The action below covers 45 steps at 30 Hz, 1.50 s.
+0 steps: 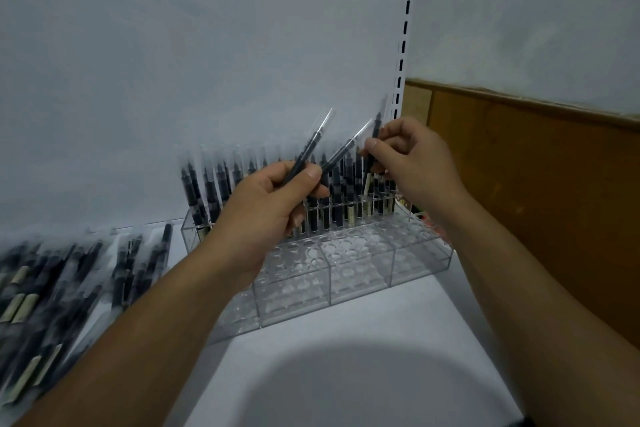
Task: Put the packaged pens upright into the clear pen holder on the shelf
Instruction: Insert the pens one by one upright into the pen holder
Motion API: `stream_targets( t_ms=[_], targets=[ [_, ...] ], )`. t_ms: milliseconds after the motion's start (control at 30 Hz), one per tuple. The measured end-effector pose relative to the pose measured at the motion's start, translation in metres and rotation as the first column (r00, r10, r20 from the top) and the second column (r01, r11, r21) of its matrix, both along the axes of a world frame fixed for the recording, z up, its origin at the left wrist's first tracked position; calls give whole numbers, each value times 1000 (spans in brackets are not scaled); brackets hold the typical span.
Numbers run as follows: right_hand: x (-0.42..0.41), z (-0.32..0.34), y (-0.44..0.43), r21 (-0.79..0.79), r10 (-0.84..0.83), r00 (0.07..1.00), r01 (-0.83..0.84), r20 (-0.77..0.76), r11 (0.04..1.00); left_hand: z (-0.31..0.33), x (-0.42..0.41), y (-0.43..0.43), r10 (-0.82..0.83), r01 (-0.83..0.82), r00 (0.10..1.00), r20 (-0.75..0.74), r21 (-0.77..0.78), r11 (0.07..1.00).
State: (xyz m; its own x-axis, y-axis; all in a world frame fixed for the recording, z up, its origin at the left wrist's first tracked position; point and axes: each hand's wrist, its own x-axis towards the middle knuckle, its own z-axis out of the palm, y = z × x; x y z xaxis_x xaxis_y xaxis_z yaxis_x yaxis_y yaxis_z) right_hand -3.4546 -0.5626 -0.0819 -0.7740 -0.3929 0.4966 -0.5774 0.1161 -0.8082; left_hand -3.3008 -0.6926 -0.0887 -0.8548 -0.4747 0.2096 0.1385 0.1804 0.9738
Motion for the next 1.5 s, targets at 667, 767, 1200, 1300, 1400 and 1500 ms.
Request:
stream_targets(
  t_ms=[667, 767, 1200, 1300, 1400, 1500],
  targets=[
    [-10, -10, 0, 376, -115, 967, 196, -225, 906, 1, 1, 4, 10, -9, 1000, 16, -16, 1000],
    [-10, -10, 2, 457, -77, 974, 169, -214, 874, 1, 1, 3, 12, -12, 1000, 21, -26, 1000],
    [17, 13, 19, 200, 323, 934, -349, 153, 916, 1, 0, 4, 40, -41, 999, -12, -24, 999],
    [26, 13, 12, 108, 418, 895, -436, 155, 893, 0, -1, 4, 29, -29, 999, -14, -39, 999],
    [26, 10, 8, -3, 462, 871, -468, 170, 884, 0, -1, 4, 11, -12, 1000, -15, -54, 998],
    [27, 9, 5, -55, 469, 861, -468, 197, 882, 0, -1, 4, 8, -9, 1000, -25, -58, 998]
  ],
)
